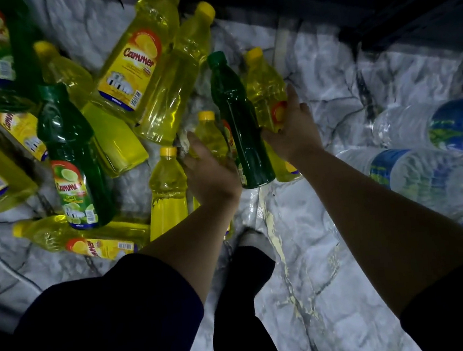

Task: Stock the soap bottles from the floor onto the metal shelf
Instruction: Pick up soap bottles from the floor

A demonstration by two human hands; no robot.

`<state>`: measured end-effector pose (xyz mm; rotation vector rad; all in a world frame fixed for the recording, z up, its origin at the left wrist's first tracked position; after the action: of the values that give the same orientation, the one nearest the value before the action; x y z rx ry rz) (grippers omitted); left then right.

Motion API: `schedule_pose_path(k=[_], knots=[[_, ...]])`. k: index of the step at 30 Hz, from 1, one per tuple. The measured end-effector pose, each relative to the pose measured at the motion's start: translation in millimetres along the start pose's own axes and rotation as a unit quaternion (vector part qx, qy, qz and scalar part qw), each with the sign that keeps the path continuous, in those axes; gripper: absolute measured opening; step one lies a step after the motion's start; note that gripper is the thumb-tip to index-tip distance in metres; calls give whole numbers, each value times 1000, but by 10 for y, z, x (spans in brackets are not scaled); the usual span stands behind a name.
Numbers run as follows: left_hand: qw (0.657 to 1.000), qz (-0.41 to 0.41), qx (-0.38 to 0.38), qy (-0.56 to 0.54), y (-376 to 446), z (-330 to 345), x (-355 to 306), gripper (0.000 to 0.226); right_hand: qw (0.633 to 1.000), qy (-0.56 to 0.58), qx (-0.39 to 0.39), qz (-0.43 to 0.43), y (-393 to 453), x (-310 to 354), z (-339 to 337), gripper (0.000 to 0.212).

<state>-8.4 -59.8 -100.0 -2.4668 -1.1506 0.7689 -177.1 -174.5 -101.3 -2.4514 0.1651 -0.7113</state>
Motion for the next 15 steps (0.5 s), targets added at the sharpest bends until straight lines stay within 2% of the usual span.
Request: schedule_pose_path(k=[4, 8, 12, 15], knots=[[999, 36, 29, -23, -65, -73, 3, 95, 1000, 8, -6, -1, -243, -90, -84, 98], [983, 147, 23, -107, -186, -495, -190, 94, 996, 63, -53, -16, -791, 46, -383, 98], [954, 250, 5, -168, -357, -1268, -567, 89, 981, 138, -131, -36, -1390, 389, -894, 98], [936, 287, -9, -202, -564, -2025, -931, 88, 962, 201, -177, -55, -1737, 761, -1367, 97]])
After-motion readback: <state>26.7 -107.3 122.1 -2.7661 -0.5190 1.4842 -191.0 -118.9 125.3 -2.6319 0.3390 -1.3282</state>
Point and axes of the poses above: each hand's wrist, its own y-axis towards the middle knuckle, its own z-axis out of the palm, x = y × z, the point moved 5 cm from there along y, towards the middle knuckle, and after that the axes turned 2 degrees about y, right-handed, at the moved point
